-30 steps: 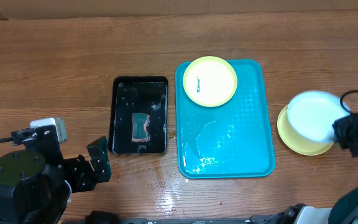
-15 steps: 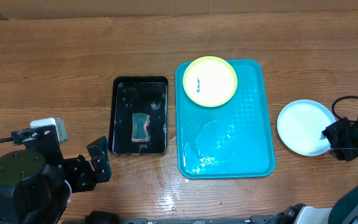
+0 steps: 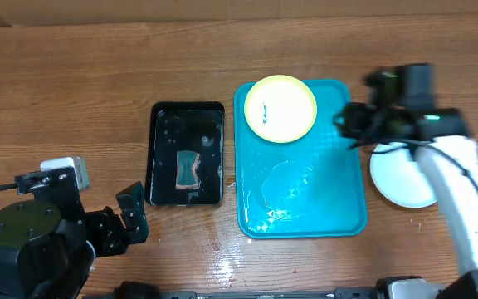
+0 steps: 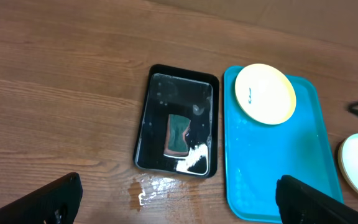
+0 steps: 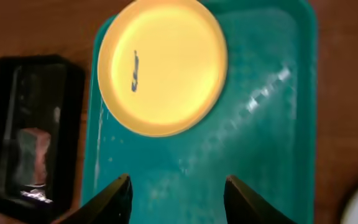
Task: Clean dirty plates on tray and stack at the side
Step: 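Grasp the yellow plate rim on the teal tray with the right gripper, slide it down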
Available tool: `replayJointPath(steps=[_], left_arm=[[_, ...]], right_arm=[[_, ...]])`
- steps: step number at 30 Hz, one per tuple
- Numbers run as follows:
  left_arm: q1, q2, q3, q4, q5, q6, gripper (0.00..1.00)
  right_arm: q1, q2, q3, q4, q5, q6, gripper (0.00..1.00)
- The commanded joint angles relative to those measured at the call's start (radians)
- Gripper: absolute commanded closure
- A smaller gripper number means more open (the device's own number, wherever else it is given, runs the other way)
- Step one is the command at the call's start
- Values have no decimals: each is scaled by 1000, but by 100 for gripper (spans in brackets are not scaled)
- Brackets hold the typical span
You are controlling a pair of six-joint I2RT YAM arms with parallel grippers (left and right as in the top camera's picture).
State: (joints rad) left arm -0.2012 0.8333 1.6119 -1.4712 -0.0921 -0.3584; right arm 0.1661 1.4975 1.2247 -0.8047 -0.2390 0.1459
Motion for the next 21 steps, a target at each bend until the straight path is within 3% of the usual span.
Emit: replayJointPath(steps=[1, 5, 14, 21], left_arm=[[-2, 2, 5, 2, -15, 22, 0], [-2, 2, 5, 2, -15, 22, 0], [-2, 2, 5, 2, -15, 22, 0], [-2, 2, 5, 2, -15, 22, 0]], right_arm=[[89, 86, 12, 66, 278, -7, 50], [113, 195, 12, 171, 423, 68, 49], [101, 397, 12, 394, 339, 67, 48], [98, 467, 12, 457, 298, 94, 54]])
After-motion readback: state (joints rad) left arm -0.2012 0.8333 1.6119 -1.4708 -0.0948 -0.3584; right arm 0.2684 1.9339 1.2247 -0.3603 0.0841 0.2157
